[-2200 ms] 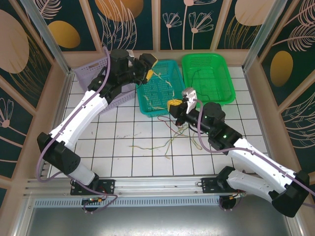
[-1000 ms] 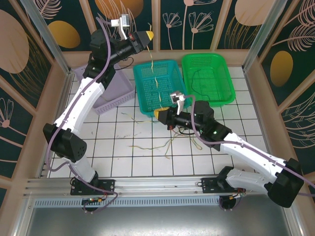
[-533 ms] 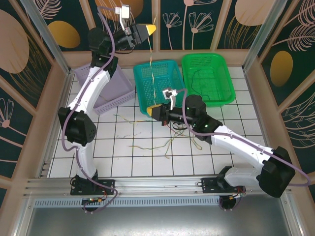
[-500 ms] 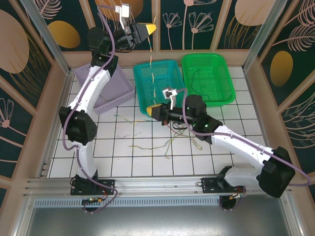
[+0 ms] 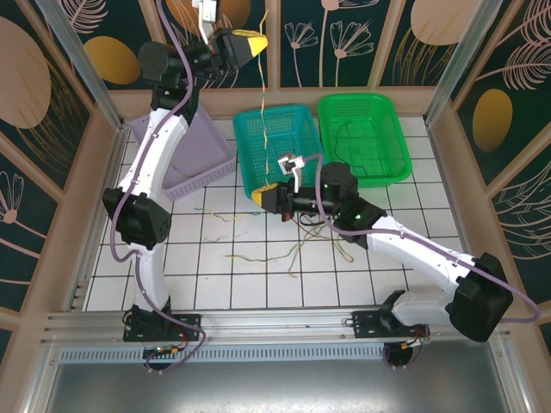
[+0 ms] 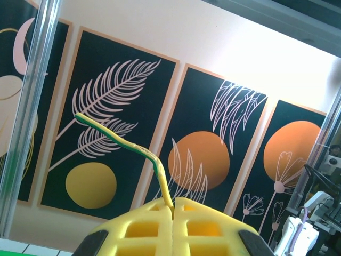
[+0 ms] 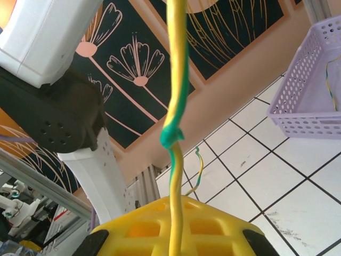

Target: Untangle the cables

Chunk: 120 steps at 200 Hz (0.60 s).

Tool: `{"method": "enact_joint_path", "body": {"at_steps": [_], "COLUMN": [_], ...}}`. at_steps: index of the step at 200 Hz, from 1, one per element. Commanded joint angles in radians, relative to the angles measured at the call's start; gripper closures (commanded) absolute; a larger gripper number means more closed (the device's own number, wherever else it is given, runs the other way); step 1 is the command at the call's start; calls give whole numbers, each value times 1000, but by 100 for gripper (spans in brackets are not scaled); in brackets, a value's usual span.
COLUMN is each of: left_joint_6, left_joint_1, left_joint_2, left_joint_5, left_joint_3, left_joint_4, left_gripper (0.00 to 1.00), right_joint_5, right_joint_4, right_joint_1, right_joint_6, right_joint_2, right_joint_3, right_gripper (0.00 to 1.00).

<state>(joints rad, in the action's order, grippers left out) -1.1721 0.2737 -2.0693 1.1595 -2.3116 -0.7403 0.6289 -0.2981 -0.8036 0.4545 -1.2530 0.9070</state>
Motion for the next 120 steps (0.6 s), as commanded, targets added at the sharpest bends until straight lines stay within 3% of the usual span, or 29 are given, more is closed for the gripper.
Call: {"method": "enact_joint_path", "body": {"at_steps": [1,40,65,98,108,120], "left_joint_6": [29,171,200,141,134,160], "left_joint_1": [-97,-96,-101,-100,-101,-101], "left_joint_2": [34,157,176,130,126,146], "left_joint_5": [-471,-588,-639,-595,-572,-568], "left_joint_3": [-55,122,119,35,23,30], "left_joint_4": [-39,73,116,192,242,346], "left_gripper": [100,100,100,100,86,78], "right_joint_5": [227,195,254,186,149,70], "right_joint_4": [500,454,474,509,492,491], "right_joint_1": [-53,-38,-40,-56,-49,-38], "right_joint_6": [-44,-28,-26,-57,-47,-40], "right_joint_2": [-47,-24,-57,-50,-30,-10], "right_joint_3": [-86,-84,-96,-48,-25,16], "right_gripper": [100,100,100,100,100,100]}}
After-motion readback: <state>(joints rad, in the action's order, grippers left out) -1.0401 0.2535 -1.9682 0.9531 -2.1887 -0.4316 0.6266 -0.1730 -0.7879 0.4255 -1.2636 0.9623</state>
